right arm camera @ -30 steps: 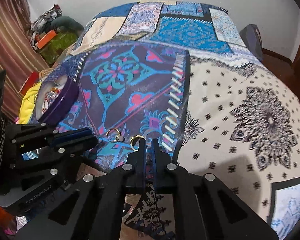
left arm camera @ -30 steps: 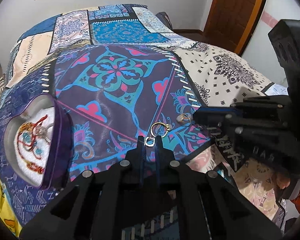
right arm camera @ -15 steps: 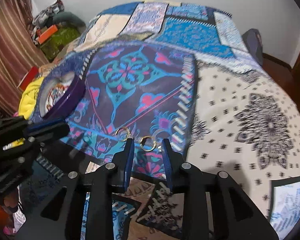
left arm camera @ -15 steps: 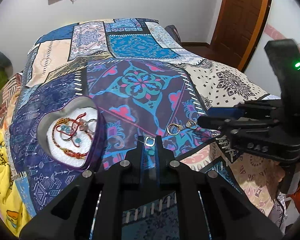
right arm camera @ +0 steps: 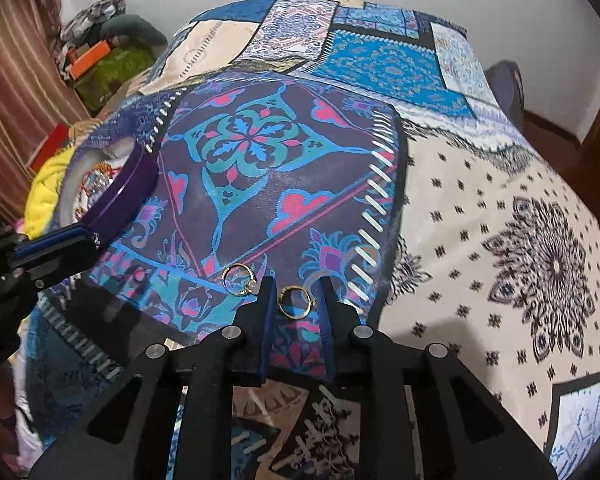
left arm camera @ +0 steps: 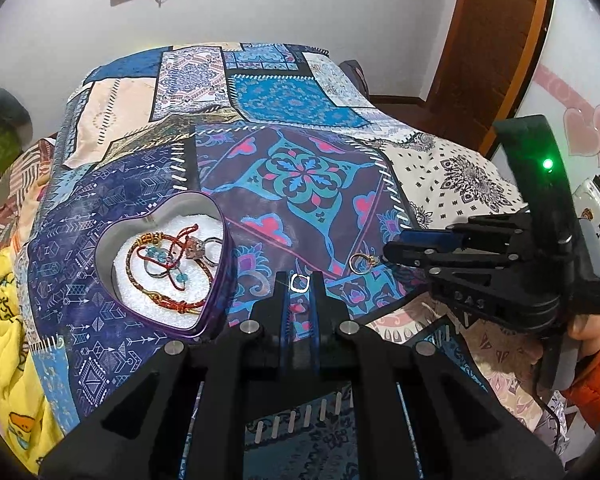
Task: Organize jewelry
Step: 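Carry the gold ring toward the heart tin with the left tool while the right tool reaches for gold rings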
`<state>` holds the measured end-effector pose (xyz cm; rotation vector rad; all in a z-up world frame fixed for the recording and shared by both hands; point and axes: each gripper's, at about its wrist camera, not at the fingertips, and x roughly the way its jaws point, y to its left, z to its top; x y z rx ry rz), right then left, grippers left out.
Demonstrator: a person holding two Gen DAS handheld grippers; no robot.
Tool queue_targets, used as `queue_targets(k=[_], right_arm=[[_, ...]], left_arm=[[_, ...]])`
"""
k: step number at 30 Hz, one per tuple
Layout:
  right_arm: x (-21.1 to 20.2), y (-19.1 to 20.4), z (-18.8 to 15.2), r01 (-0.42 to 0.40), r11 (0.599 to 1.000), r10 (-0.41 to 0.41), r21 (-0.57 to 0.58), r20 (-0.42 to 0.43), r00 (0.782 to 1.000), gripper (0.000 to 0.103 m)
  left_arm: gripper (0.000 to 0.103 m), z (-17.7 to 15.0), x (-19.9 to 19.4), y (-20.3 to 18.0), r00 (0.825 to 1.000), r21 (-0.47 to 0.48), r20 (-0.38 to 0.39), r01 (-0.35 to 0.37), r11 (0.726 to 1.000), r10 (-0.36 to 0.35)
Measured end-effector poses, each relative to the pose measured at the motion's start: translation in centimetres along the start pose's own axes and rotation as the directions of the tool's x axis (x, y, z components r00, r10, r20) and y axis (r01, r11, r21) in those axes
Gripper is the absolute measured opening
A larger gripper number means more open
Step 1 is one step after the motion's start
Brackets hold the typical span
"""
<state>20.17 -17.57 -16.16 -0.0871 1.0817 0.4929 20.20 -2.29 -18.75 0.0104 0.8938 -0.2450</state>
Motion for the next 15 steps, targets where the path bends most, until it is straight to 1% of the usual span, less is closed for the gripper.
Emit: queue_targets(k=[5,7,8,10,15], right_arm=[[-2.3,-1.8,-0.7,-0.024,0.997,0.023,0.068,0.014,1.0,0.019],[-3.2,-2.3,-0.9,-0.025,0.996,0.023,0.082,0.025,0.999,0.024],[-3.7,-2.5,-1.1,-0.02,0.997,0.018,0.081,0.03,0.999,0.026],[-4.2,-2.3,-1.2,-0.013,0.997,0.01,0.071,0.04,0.999,0.034],[-3.1,-1.1,-1.1,0.008,1.0,-0.008,0.01,0.019,1.0,0.035]], left_arm=[[0.008,-0.1,-0.6,0.4,1.0,-0.005,0.011,-0.004,1.0,0.004],[0.008,-0.2,-0.9,0.5,1.0,-0.006,0.016,-0.008,1.0,0.008],[0.008,-0.2,-1.0,0.6,1.0,-0.008,0.018,-0.008,1.0,0.008],[0.008,-0.2,-1.0,0.8,1.0,-0.013,0.022,-0.009,1.0,0.01],[0.008,-0.3,-0.9,0.9,1.0,-0.024,0.023,-0.008,1.0,0.009]])
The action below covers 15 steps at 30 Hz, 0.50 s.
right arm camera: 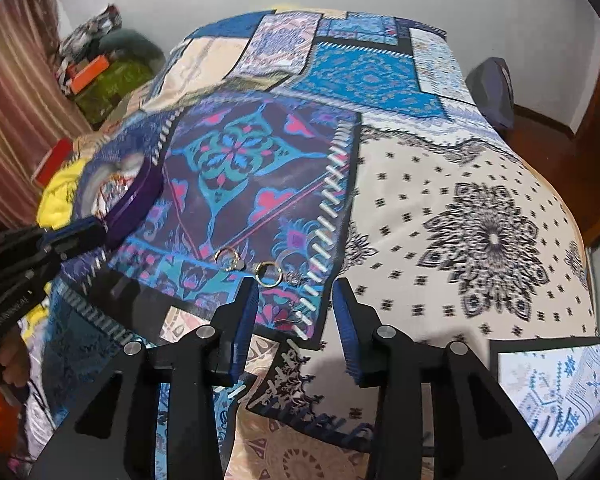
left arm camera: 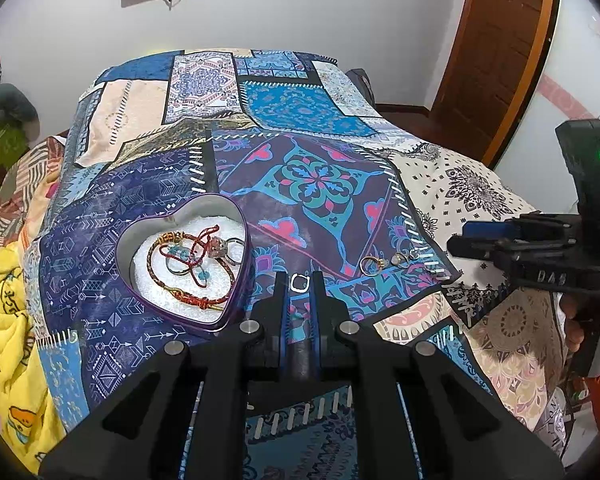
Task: Organize jewelry
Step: 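Carry the gold ring toward the heart tin with the left tool while the right tool reaches for gold rings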
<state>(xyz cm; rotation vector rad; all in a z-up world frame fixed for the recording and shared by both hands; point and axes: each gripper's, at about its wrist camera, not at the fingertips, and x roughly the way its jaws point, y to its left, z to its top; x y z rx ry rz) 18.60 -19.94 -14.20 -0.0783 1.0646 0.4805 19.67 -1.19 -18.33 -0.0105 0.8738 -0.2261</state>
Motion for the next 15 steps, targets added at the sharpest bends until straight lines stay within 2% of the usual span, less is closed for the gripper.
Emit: queue_targets(k=[4,6,12,15], right_arm=[[2.1,0.8,0.2,0.059,0.997,-0.06,-0.044,-0.015,0.998,0.035],[3.3,0.6,0.4,0.062,0.997,-0.065,-0.047,-0.045,0.997,0.034],[4.3,0.4,0.7,0.091,0.993,-0.095,-0.079,-0.045,0.994,0.012],[4.1,0.1,0.6,0.071,0.995,-0.074,-0.065,-0.038,0.997,0.012]], left_arm=[[0.008,-0.2,0.2,-0.1,1.0,0.003,-0.005,0.002,1.0,-0.002],[0.008,-0.3,0.3,-0.1,1.0,0.005,-0.008,0.002,1.0,-0.002],[0.008,-0.5,0.5,0.2,1.0,0.002,-0.016,0.002,1.0,-0.002],[0.008,-0.5,0.8,0.4,1.0,-0.009,-0.019,0.006,1.0,-0.006]])
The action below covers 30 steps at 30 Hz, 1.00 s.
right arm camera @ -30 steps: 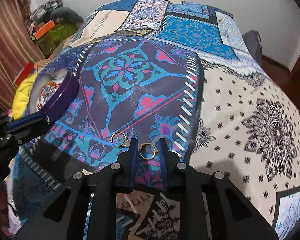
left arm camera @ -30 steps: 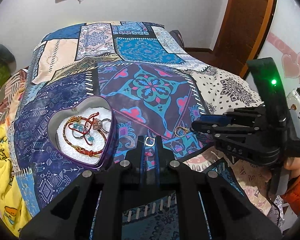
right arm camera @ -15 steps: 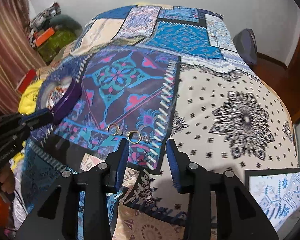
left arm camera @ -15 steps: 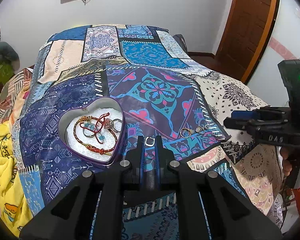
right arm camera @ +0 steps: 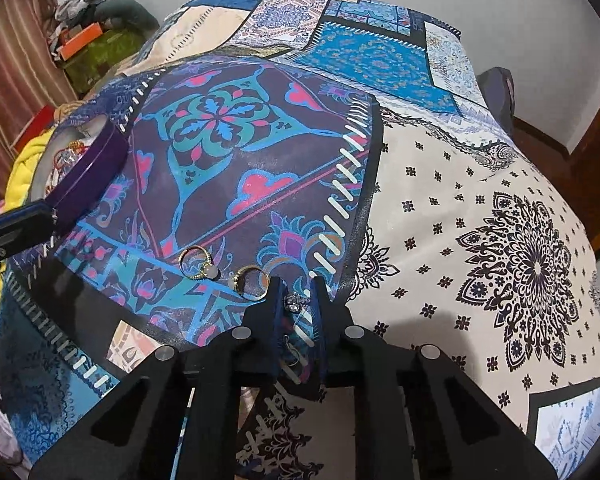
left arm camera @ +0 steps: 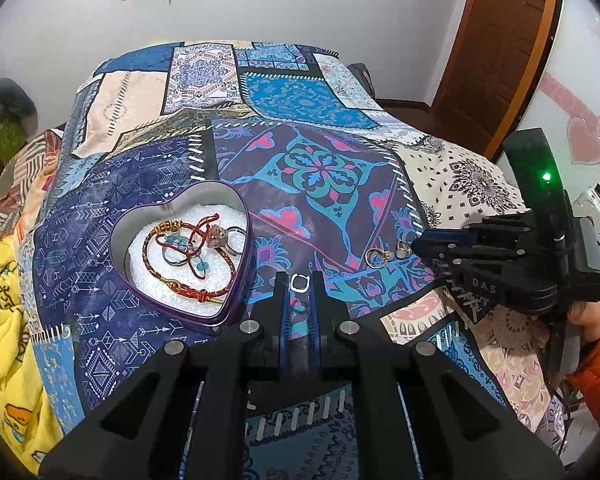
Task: Organize jewelry
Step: 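Carry the gold ring toward the heart tin with the left tool while the right tool reaches for gold rings, then lower the gold ring into the heart tin and open the left tool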
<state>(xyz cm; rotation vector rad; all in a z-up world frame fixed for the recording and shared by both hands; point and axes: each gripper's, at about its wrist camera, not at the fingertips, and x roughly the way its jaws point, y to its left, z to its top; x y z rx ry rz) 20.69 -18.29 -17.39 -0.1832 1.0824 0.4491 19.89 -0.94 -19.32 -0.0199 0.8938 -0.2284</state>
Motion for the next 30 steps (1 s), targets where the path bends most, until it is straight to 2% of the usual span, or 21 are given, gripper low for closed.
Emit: queue_targets(k=[6,12,20,30], right_arm=[[-1.5,-0.8,0.0,-0.032,0.998,0.03,0.045,0.043,0.999,0.012],[-5.3,-0.9,1.2,-0.053,0.996,0.044,0.068,0.134,0.99,0.012],[-10.0,1.1,3.5,-0.105,0.994,0.091,0.037,0.27,0.959,0.012],[-11.9,6.2,5.7,-0.178,0.982,0.186,-0.055,0.343,0.92,0.012]], left_arm=[[0.008,0.1,0.1,0.1,1.0,-0.009,0.003,0.005,1.0,-0.005],[0.008,0.5,-1.0,0.5,1.0,-0.016,0.028,-0.005,1.0,0.005],[0.008,1.3,-3.7,1.8,0.995,-0.04,0.091,-0.028,0.999,0.031],[0.008,1.8,-6.9,4.3,0.985,-0.067,0.157,-0.067,0.996,0.076]])
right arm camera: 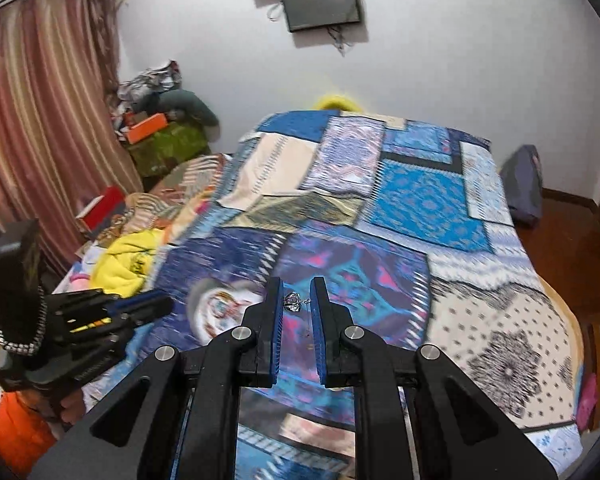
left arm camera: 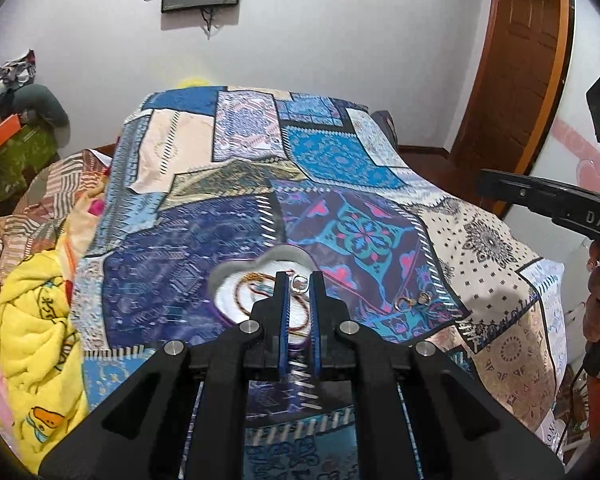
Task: Organize jewelry
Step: 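Lower the gold ring into the heart tin and open the left tool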
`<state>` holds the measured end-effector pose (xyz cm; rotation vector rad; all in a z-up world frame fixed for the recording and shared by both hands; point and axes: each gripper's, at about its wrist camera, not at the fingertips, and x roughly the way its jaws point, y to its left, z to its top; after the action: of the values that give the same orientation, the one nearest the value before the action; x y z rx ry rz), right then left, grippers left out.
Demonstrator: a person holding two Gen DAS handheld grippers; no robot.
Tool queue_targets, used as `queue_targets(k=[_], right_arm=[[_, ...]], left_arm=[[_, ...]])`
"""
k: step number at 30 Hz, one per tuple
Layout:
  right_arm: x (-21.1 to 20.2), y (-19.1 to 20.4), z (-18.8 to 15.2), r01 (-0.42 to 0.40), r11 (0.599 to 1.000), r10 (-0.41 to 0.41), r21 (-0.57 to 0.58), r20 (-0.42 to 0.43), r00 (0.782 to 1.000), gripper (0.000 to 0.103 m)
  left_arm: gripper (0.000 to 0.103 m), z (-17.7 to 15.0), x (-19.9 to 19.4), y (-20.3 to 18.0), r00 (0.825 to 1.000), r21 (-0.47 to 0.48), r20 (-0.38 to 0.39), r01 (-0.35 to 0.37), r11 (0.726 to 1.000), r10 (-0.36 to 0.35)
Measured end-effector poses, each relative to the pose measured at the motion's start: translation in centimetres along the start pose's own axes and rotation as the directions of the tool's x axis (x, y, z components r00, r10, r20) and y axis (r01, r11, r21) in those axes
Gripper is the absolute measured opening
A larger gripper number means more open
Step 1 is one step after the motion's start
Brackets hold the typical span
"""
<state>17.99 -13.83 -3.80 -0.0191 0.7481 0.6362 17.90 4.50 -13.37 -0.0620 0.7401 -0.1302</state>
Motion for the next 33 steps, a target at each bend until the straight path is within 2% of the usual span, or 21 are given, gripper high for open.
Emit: queue_targets(k=[6,14,27,33], right_arm=[[2.3,3.0,0.8,-0.077,0.997,0.077,-0.03,-0.007,0.997,0.012],[6.0,5.6,1.3,-0.131,0.99,0.128,-0.053,-0.051,0.99,0.012],[11.4,5.5,0.3,-0.141,0.99,0.135,-0.025,-0.155,0.979,0.012],[12.1,5.2,-0.1,-0.147,0.989,0.142,-0.012,-0.184,0.973,0.012]], left_arm=[[0.008,0.0,-0.4,1.6,1.0,-0.011,0.009,-0.025,1.0,0.025],[0.008,-0.2,0.9,3.3,0.999,-0.027,-0.01,-0.033,0.999,0.033],[0.008,-1.2,5.6,3.8,0.996,-0.023,-0.091,0.004,1.0,-0.006],[0.008,-1.4,6.6,4.1,0.994,-0.021,-0.105,-0.013,1.0,0.01]])
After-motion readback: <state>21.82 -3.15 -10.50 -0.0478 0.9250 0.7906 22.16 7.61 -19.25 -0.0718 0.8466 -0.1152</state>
